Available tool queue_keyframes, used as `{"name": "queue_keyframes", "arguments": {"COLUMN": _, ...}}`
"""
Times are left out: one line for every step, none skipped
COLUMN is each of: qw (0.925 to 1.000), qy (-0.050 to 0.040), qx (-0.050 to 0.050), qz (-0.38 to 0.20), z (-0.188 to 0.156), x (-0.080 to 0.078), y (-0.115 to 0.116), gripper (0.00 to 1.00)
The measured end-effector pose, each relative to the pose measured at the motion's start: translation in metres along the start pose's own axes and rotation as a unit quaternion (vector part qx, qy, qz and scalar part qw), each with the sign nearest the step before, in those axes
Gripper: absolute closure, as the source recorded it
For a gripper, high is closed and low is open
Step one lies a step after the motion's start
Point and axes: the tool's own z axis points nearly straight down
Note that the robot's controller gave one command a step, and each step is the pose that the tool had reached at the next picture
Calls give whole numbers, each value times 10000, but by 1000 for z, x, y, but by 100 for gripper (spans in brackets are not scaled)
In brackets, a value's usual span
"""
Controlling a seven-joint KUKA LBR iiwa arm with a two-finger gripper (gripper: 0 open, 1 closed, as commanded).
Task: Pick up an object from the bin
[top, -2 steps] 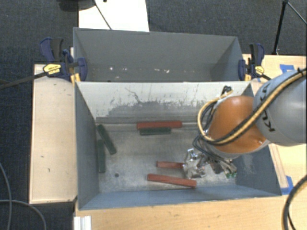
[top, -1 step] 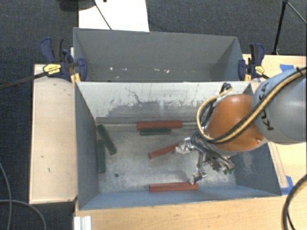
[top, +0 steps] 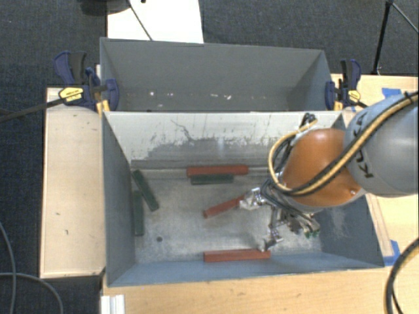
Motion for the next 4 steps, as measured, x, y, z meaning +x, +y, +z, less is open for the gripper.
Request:
{"name": "queue_keyframes", "arguments": {"qw": 9997, "qy": 226, "qx": -31, "qz": 80, "z": -24, "x": -28, "y": 29, "gripper": 0}}
{"name": "queue_keyframes", "arguments": {"qw": 9979, "qy": 216, "qx": -50, "qz": -611, "z": -4, "x": -75, "y": 58, "gripper": 100}}
{"name": "queue_keyframes", "arguments": {"qw": 9979, "qy": 216, "qx": -50, "qz": -609, "z": -4, "x": -75, "y": 58, "gripper": 100}}
{"name": "queue_keyframes", "arguments": {"qw": 9979, "qy": 223, "qx": -51, "qz": -610, "z": -5, "x": -75, "y": 58, "gripper": 100}}
